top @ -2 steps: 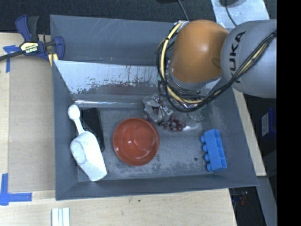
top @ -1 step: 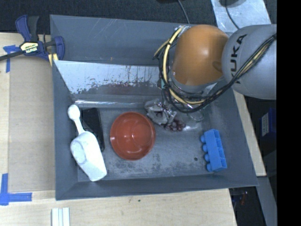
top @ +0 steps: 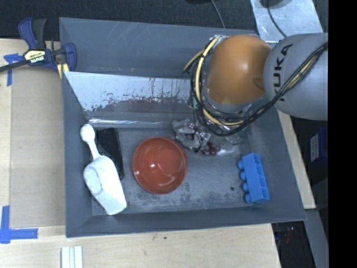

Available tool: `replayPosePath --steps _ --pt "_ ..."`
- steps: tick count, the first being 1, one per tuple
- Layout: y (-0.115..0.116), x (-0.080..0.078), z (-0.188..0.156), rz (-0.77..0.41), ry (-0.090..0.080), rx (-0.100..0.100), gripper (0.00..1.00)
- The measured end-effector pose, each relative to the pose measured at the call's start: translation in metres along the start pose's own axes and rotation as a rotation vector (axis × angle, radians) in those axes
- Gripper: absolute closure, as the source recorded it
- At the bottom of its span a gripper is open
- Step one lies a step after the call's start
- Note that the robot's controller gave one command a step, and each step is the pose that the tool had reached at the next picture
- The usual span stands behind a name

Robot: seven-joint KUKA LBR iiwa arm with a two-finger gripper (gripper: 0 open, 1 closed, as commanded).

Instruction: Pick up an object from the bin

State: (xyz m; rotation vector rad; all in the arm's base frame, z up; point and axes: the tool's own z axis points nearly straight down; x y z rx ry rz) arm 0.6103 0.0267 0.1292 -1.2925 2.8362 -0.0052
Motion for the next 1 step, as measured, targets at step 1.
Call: replayPosePath --steps 1 --pt "0.0127 0.0603 -0.0423 -0.293 0.000 0.003 1.00"
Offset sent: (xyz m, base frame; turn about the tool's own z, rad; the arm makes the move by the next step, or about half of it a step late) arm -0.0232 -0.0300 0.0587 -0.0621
